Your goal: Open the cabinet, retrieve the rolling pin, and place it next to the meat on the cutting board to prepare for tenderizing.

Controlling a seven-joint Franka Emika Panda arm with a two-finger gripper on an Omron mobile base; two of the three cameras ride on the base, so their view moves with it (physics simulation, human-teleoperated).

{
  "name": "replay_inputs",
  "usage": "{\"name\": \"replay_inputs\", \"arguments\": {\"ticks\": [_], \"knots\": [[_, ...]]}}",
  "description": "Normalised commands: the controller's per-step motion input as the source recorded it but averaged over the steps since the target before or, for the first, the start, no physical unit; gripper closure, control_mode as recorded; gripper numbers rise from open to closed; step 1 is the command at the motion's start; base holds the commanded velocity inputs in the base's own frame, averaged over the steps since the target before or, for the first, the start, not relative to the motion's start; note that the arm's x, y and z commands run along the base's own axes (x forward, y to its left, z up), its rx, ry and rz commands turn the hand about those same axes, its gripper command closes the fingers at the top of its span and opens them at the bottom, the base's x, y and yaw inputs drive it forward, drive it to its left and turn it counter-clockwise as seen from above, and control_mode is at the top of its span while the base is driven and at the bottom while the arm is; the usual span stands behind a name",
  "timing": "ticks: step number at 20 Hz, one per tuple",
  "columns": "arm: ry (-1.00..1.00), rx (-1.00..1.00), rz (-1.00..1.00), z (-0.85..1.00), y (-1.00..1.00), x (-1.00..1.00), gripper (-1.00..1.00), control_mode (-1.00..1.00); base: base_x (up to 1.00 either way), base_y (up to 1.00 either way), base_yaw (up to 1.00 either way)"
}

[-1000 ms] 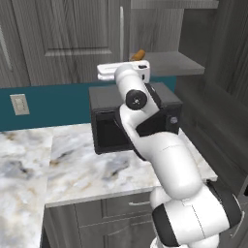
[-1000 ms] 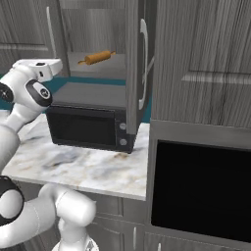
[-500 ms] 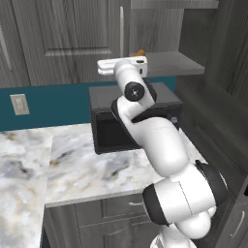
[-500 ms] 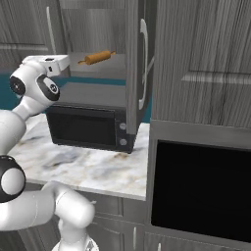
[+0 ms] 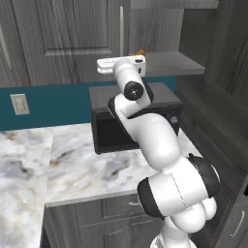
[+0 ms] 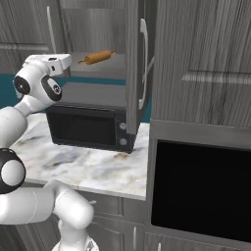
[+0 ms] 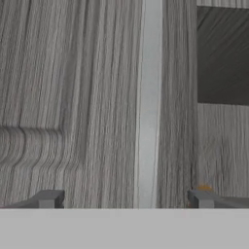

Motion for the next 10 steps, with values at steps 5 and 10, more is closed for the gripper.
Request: {"name": "replay_inputs", "arguments": {"ticks": [5, 10], "knots": [[0.00, 0.00, 0.01, -0.13, 0.18, 0.28, 1.00, -1.00, 0.00, 0.00, 0.00], [0.00, -0.03, 0.00, -0.09, 0.32, 0.02, 1.00, -1.00, 0.00, 0.00, 0.00]]}}
